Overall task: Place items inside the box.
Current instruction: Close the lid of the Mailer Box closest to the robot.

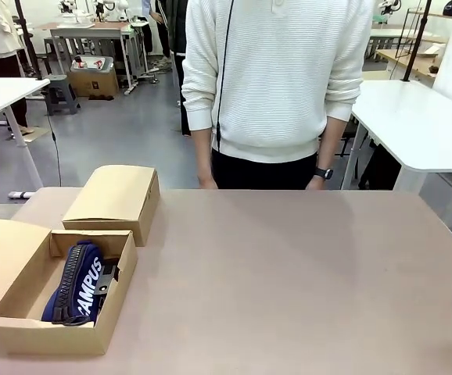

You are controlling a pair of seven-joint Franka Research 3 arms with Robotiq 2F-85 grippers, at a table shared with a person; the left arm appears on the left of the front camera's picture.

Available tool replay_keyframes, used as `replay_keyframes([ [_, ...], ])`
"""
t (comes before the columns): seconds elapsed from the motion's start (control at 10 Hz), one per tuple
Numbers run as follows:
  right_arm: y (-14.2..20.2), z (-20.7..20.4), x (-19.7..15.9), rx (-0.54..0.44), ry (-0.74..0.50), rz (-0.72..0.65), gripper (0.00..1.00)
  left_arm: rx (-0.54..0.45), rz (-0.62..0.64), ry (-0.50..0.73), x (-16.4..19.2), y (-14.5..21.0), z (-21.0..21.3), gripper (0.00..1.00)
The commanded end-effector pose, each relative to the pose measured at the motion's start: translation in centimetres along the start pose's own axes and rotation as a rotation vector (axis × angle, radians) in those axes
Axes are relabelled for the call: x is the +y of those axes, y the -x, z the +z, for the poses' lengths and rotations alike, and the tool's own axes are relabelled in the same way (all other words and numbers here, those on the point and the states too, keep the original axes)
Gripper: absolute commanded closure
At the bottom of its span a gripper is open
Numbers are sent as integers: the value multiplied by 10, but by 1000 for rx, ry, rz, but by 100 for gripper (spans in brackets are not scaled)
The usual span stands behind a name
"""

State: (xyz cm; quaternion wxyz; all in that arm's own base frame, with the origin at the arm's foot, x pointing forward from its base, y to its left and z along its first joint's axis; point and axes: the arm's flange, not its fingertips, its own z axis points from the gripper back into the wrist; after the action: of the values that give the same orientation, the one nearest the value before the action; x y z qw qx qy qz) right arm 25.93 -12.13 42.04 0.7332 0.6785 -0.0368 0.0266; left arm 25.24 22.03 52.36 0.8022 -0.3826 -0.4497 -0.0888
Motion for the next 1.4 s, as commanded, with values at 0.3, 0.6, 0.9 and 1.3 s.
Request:
replay_keyframes([
  [0.3, 1, 2, 1, -1, -7, 13, 0, -47, -155, -1, -1, -7, -3, 0],
  [0.6, 1, 2, 1, -1, -7, 13, 0, 58, -550, 336, 8, -16, -17, 0],
  [0.9, 1, 2, 1, -1, -7, 13, 0, 327, -809, 495, 45, 4, -18, 0],
  [1.3, 1, 2, 1, -1, -7, 13, 0, 271, -1052, 166, 53, -1, -14, 0],
])
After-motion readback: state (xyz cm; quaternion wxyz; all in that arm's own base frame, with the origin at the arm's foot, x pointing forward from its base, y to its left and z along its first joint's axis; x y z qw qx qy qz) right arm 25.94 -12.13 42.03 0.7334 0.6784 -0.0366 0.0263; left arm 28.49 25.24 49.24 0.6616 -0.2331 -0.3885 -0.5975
